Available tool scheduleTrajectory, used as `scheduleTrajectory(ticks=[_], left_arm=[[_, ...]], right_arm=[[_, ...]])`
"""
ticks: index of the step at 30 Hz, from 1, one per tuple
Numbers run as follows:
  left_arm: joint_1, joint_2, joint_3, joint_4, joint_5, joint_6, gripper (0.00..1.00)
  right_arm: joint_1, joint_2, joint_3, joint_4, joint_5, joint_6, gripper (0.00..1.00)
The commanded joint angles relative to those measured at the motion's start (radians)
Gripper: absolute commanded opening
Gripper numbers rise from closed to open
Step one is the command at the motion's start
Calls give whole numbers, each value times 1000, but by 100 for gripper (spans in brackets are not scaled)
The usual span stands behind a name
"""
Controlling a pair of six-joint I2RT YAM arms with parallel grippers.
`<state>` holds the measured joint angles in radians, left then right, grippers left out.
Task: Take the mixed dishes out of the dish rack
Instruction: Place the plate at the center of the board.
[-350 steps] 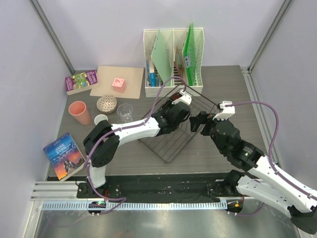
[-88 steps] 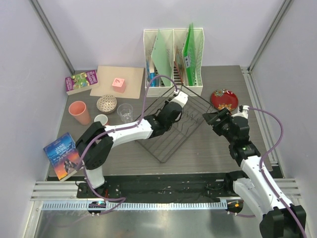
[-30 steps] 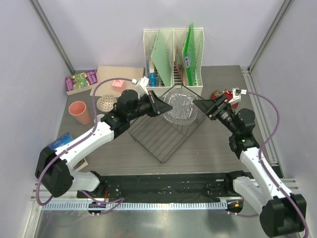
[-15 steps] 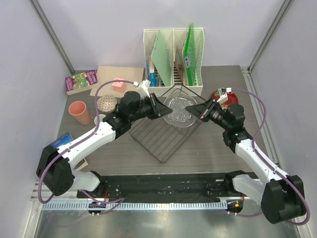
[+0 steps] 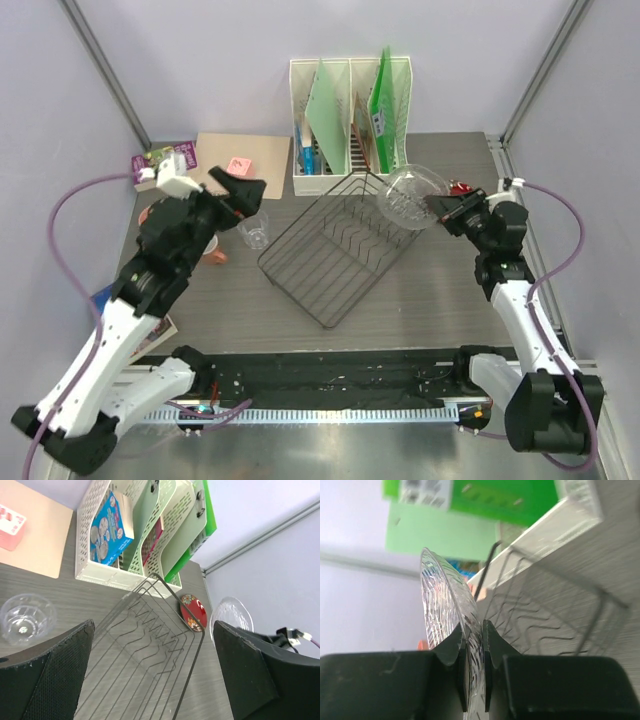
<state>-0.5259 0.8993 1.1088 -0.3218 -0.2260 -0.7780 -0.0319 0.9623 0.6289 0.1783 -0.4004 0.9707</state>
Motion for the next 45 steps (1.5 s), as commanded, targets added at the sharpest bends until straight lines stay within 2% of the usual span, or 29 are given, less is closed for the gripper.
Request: scheduleTrajectory(ticks=[1,3,6,11,14,19,24,31,38,39,40,44,45], left_arm=[[-5,-135,-125,-99,-75,23,100],[-3,-198,-167,-111,-75,14,100],[-3,-253,-193,-157,-73,14,100],[-5,-309,-231,-186,-61,10,100],[-5,-330,-248,-192,-62,9,100],[-5,-358,-277,-203,-65,6,100],[-5,-370,-311,-211,-53,-4,100],[-5,-364,-329,-215,-35,-10,100],[-5,-344,-349,-195,-16,-33,100],[-5,-343,-351,-195,-15,-38,100],[-5,-341,-352,-195,-12,-38,100],[-5,-338,-357,-191,-6,-43,100],[-5,-338,-359,-189,-4,-43,100]], right_arm=[[-136,55,-50,18,75,164,1],[-178,88,-93,180,74,236,1],[-218,114,-109,240,194,250,1],[-218,200,-55,274,432,246,1],[-218,283,9,270,486,241,1],[-220,470,185,149,518,183,1],[-221,625,304,61,468,100,1],[-221,777,377,-40,430,5,1],[-220,868,390,-45,385,-44,1],[-220,872,391,-46,387,-49,2],[-220,872,394,-63,393,-53,12],[-220,856,422,-115,434,-75,36],[-220,849,430,-122,443,-78,39]])
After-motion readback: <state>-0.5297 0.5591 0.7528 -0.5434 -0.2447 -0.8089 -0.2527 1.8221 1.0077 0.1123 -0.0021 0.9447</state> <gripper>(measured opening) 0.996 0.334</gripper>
